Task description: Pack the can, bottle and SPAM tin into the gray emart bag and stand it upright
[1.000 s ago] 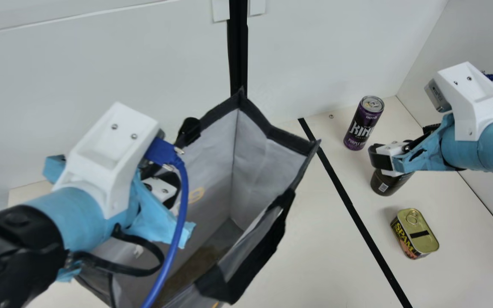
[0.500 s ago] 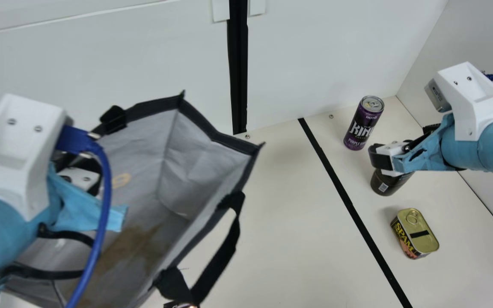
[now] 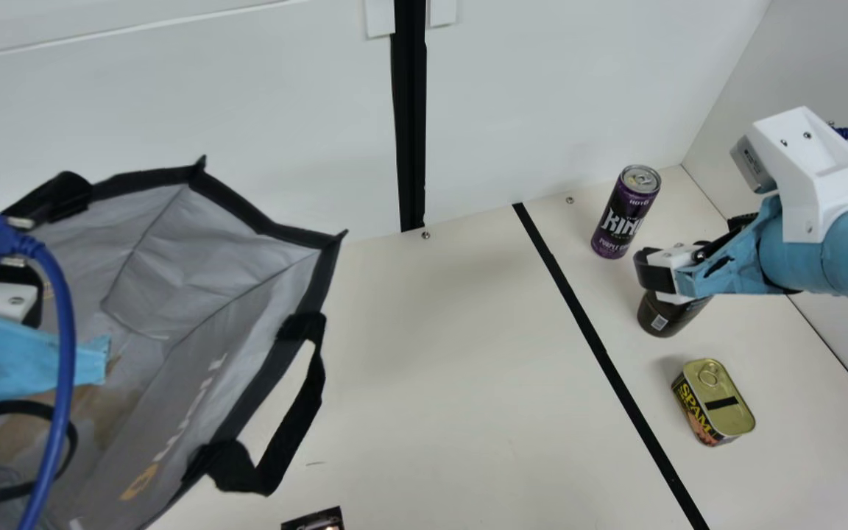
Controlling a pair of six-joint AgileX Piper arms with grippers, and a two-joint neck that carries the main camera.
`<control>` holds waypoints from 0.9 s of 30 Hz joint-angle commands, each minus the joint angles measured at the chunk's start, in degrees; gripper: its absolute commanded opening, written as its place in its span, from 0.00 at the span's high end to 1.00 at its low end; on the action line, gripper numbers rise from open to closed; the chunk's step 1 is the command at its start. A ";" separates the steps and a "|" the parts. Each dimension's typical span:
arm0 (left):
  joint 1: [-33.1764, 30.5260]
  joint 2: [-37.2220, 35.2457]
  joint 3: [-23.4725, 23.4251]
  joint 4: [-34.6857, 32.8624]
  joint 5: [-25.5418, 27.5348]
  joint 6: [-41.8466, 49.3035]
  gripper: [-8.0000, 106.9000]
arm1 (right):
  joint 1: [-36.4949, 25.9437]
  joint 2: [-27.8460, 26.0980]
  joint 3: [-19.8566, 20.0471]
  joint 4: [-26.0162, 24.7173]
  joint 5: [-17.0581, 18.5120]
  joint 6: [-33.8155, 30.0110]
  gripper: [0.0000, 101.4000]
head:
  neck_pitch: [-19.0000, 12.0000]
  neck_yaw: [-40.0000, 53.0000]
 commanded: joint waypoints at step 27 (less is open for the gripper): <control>-13.26 2.31 16.16 6.08 0.06 -16.72 1.00 | 0.00 0.00 0.00 0.00 0.00 0.00 0.06 | -1.30 -0.14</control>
